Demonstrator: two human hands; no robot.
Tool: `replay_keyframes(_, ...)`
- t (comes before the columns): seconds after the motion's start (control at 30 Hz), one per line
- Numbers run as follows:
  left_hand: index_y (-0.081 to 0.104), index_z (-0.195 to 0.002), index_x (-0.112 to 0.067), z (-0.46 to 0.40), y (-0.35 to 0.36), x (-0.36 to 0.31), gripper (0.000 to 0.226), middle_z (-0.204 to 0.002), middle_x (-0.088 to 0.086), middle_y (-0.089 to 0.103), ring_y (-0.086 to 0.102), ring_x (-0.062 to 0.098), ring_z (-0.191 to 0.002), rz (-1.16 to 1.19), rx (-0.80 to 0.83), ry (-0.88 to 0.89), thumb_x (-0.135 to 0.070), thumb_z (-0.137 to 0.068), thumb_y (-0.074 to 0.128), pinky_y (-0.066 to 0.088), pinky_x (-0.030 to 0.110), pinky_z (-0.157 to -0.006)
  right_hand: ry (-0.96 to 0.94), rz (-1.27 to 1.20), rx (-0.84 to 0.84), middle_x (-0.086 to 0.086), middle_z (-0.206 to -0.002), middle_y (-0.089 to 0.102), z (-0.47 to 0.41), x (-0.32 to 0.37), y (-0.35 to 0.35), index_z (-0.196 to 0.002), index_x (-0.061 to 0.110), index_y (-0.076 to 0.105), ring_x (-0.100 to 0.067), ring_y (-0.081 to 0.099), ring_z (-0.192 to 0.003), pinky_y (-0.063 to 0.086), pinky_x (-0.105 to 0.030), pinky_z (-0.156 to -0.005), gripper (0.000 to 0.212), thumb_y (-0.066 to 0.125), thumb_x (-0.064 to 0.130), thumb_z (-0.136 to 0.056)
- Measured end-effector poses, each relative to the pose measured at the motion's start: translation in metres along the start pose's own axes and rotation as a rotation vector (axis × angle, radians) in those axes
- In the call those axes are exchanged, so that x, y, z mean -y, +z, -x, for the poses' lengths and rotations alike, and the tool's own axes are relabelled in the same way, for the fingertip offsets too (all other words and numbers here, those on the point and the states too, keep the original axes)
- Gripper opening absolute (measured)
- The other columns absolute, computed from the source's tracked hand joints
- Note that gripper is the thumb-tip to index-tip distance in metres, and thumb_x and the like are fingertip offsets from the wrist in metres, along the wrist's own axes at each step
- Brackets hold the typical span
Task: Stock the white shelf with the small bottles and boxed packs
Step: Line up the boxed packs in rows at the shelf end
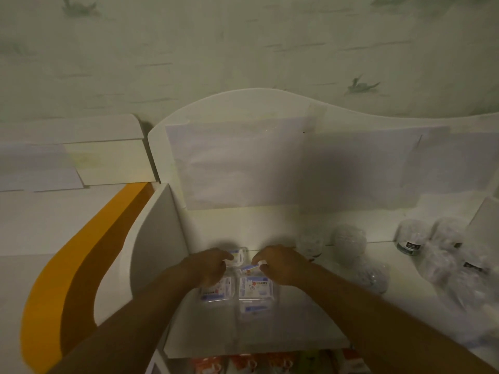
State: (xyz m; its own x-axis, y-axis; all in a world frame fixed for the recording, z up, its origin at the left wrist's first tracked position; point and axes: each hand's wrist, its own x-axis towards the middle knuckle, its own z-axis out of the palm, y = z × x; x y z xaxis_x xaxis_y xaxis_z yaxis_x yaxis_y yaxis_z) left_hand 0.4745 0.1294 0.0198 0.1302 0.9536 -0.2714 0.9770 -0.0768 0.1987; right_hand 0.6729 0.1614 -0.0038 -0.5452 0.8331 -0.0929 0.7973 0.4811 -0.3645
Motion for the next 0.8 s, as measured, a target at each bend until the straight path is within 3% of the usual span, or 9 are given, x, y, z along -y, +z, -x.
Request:
replay_keyframes(0.23, 0.044, -0.140, -0.032, -0.022, 0.020, -0.006, 0.042, -0.152, -0.004, 0.037, 0.045, 0.022, -0.132, -0.070, 0.015, 0.051, -0.038, -0.100, 0.032, 0.038, 0.037, -0.107, -0.011, -0.034, 0.110, -0.011, -0.108, 0.071, -0.017, -0.006, 0.005, -0.111, 0.010, 0.071, -0.027, 0.067, -0.095, 0.051, -0.032, -0.079, 0.030, 0.062, 0.032, -0.092)
replay_keyframes(0.4, 0.045, -0.140, -0.029, -0.022, 0.018, -0.004, 0.042, -0.150, -0.001, 0.041, 0.048, 0.023, -0.129, -0.116, 0.010, 0.048, -0.035, -0.101, 0.031, 0.040, 0.033, -0.102, -0.009, -0.045, 0.117, -0.006, -0.120, 0.068, -0.026, -0.005, 0.005, -0.121, 0.015, 0.068, -0.023, 0.065, -0.102, 0.052, -0.032, -0.086, 0.038, 0.068, 0.033, -0.088)
replay_keyframes(0.63, 0.053, -0.133, -0.022, -0.017, 0.015, 0.008, 0.039, -0.143, 0.003, 0.047, 0.058, 0.021, -0.115, -0.081, 0.013, -0.020, -0.032, -0.100, 0.036, 0.048, 0.034, -0.096, -0.003, 0.026, 0.101, -0.002, -0.121, 0.066, -0.038, -0.005, 0.011, -0.118, 0.017, 0.068, -0.021, 0.062, -0.105, 0.051, -0.034, -0.091, 0.039, 0.074, 0.032, -0.082)
replay_keyframes(0.8, 0.055, -0.130, -0.021, -0.017, 0.013, 0.014, 0.037, -0.141, 0.004, 0.049, 0.057, 0.021, -0.115, -0.087, 0.007, -0.050, -0.029, -0.098, 0.038, 0.049, 0.035, -0.096, 0.103, 0.045, 0.071, -0.008, -0.115, 0.065, -0.044, -0.016, 0.008, -0.120, 0.012, 0.063, -0.023, 0.062, -0.102, 0.050, -0.033, -0.088, 0.040, 0.071, 0.028, -0.084)
